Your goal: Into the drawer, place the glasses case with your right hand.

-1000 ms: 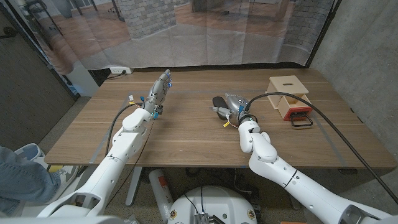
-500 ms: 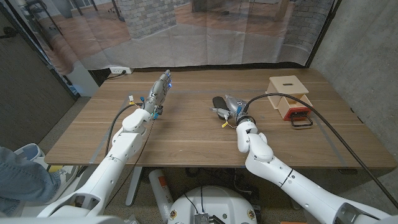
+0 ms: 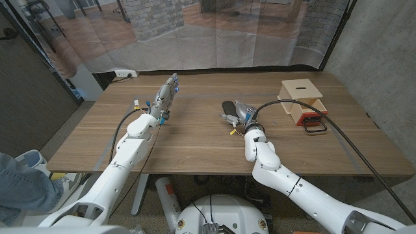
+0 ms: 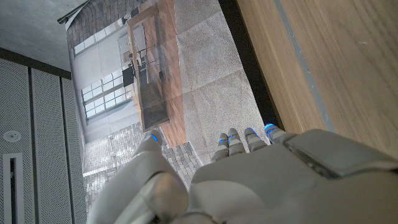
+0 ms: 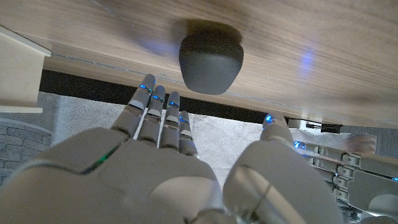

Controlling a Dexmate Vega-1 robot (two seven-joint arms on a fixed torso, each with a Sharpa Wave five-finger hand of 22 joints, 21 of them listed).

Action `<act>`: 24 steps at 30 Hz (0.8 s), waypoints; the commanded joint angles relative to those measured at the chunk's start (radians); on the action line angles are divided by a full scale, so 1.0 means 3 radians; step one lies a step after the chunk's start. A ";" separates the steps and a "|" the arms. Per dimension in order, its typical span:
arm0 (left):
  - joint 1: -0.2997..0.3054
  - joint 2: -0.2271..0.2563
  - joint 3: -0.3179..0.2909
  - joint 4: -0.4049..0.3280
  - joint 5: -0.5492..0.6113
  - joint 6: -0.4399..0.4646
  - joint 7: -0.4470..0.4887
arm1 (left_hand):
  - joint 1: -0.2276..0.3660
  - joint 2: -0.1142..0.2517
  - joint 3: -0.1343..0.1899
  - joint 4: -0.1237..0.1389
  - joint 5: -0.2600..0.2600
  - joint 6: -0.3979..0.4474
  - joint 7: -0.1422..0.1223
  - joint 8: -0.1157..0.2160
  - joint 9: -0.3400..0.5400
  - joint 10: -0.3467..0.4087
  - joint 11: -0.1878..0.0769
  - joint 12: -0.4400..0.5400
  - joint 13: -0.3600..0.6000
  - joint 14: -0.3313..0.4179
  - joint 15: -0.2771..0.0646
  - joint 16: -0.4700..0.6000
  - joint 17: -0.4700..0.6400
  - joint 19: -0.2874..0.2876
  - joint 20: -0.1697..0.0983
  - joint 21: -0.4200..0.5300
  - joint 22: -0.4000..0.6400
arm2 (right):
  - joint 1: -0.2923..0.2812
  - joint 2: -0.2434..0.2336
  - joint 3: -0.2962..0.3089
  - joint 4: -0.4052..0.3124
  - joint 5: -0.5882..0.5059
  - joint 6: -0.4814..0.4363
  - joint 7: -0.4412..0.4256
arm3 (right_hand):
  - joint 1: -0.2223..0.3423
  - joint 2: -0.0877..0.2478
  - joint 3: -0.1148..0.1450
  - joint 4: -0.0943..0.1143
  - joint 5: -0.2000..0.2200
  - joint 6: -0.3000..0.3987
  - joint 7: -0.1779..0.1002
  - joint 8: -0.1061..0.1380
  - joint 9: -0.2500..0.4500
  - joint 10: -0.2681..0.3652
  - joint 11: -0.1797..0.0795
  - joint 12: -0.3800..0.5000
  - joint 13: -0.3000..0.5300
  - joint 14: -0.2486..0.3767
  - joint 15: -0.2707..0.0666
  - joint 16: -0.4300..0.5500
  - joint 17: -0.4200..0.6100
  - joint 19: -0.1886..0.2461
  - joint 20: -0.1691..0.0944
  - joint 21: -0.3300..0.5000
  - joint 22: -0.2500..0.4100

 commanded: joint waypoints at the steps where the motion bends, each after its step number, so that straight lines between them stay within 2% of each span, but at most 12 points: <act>1: -0.0002 0.0003 -0.0004 0.0017 -0.0009 0.0003 -0.0010 | 0.0004 0.0030 -0.0023 -0.0002 -0.0009 -0.0015 -0.0008 0.0006 0.0011 -0.0009 -0.0018 -0.0005 0.0013 0.0001 0.0005 0.0003 0.0018 -0.0177 -0.0054 -0.0010 0.0006 | 0.0042 0.0081 -0.0113 0.0168 -0.0026 -0.0052 -0.0230 | 0.0063 0.0003 0.0006 -0.0026 0.0029 -0.0007 0.0075 0.0021 0.0012 0.0020 -0.0042 0.0023 0.0008 0.0024 0.0015 0.0004 0.0003 0.0023 0.0015 -0.0010 0.0013; 15: 0.0028 0.0029 -0.0030 -0.0012 -0.0014 0.0015 -0.0001 | 0.0006 0.0037 -0.0026 -0.0001 -0.0014 -0.0013 -0.0008 0.0005 0.0011 -0.0003 -0.0027 -0.0003 0.0013 0.0005 0.0005 0.0004 0.0018 -0.0179 -0.0045 -0.0010 0.0007 | 0.0164 0.0139 -0.0176 0.0420 0.0060 -0.0023 -0.0317 | 0.0133 0.0027 0.0023 -0.0046 0.0038 0.0029 0.0060 0.0045 0.0011 0.0030 -0.0079 0.0029 0.0014 0.0041 -0.0001 -0.0006 0.0002 0.0038 0.0025 -0.0024 0.0016; 24: 0.0025 0.0045 -0.0031 -0.0012 -0.0009 0.0042 0.0000 | 0.0007 0.0043 -0.0029 -0.0001 -0.0017 -0.0003 -0.0015 0.0008 0.0012 -0.0006 -0.0030 -0.0003 0.0013 0.0010 0.0005 0.0006 0.0018 -0.0185 -0.0031 -0.0012 0.0007 | 0.0174 0.0140 -0.0180 0.0523 0.0142 0.0006 -0.0438 | 0.0191 0.0049 0.0036 -0.0057 0.0047 0.0050 0.0036 0.0058 0.0011 0.0055 -0.0118 0.0041 0.0021 0.0122 -0.0084 0.0010 0.0006 0.0079 -0.0016 -0.0027 0.0021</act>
